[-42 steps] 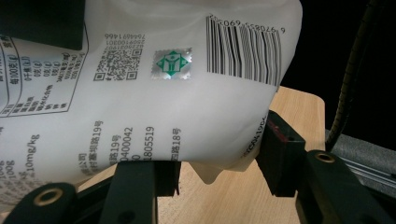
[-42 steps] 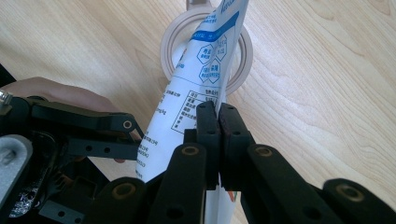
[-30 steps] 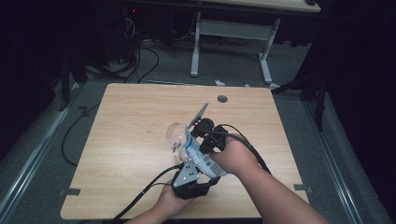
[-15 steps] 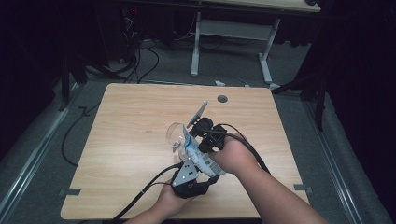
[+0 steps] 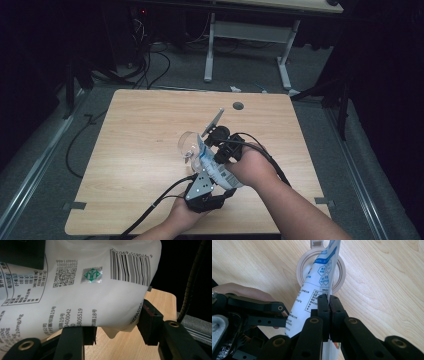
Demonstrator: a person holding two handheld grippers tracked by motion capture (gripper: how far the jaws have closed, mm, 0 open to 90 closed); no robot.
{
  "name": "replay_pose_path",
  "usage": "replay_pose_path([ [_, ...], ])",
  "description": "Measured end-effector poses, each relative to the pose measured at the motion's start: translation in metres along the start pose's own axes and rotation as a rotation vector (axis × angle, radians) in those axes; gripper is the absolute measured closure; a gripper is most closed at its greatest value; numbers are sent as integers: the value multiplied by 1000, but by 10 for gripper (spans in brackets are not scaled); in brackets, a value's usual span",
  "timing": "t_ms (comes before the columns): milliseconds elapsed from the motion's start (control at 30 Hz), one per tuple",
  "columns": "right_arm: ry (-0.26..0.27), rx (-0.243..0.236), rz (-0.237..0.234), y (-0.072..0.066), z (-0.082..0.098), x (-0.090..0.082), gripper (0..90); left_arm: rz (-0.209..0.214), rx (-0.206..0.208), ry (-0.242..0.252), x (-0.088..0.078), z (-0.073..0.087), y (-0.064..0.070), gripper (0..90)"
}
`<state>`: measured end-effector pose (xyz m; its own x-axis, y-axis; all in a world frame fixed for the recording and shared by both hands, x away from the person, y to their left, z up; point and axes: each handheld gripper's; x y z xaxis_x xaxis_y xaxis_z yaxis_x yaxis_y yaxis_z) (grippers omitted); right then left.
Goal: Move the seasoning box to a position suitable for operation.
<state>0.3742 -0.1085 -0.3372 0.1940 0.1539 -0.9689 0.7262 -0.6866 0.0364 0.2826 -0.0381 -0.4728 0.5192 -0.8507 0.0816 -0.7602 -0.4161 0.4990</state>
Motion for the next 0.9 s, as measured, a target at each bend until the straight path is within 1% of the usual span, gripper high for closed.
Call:
replay_pose_path([
  [167, 1, 0, -5, 0, 0, 1, 891, -1, 0, -3, 0, 0, 0, 553],
  [700, 3, 4, 0, -1, -1, 1, 891, -3, -2, 0, 0, -1, 0, 554],
  [900, 9, 5, -10, 1, -1, 1, 891, -4, -6, 2, 0, -2, 0, 554],
])
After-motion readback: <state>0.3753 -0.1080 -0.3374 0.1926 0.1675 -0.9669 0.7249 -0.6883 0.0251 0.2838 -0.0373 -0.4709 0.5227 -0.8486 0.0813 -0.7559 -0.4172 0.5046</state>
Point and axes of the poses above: each handheld gripper's, and its own axes: x roughly forward along the jaws, z roughly out of its underside, y roughly to its right, and after that the axes turned 2 degrees about -z, right-handed
